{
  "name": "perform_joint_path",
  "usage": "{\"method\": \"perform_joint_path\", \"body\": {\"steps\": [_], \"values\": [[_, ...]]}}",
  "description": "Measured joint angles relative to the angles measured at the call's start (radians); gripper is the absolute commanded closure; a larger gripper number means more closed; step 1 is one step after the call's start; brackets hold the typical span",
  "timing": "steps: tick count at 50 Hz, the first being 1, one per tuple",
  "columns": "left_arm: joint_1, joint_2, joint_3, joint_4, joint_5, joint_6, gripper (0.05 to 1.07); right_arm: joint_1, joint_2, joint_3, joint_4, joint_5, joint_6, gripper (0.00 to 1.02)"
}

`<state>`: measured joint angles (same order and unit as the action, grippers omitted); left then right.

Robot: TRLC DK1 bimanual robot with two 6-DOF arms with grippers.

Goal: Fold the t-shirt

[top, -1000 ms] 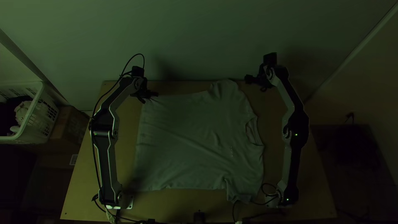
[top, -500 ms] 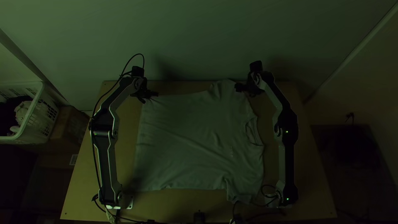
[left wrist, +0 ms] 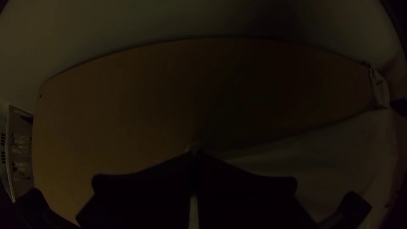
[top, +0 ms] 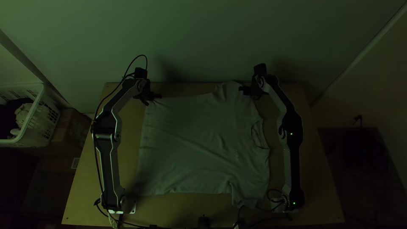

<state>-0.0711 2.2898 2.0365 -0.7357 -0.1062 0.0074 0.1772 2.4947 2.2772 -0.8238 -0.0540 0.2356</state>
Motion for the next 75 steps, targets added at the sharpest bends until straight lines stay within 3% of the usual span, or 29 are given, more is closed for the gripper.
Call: {"method": "perform_joint_path", "body": {"steps": [7, 10, 35, 57, 75], "values": [[0.0, 0.0, 0.0, 0.0, 0.0, 0.0, 1.05, 0.006, 0.001, 0.0, 0.0, 0.0, 0.0, 0.92], [0.0, 0.0, 0.0, 0.0, 0.0, 0.0, 1.05, 0.011, 0.001, 0.0, 0.0, 0.0, 0.0, 1.0], [0.005, -0.002, 0.008, 0.003, 0.017, -0.031, 1.05, -0.014, 0.001, 0.002, 0.06, 0.001, 0.0, 1.0], [0.026, 0.036, 0.206, 0.042, 0.035, -0.069, 1.05, -0.05, 0.001, 0.022, 0.183, 0.012, 0.004, 1.0], [0.05, 0.04, 0.194, 0.01, 0.067, -0.087, 1.05, -0.05, -0.017, 0.022, 0.113, 0.013, -0.005, 1.0]]}}
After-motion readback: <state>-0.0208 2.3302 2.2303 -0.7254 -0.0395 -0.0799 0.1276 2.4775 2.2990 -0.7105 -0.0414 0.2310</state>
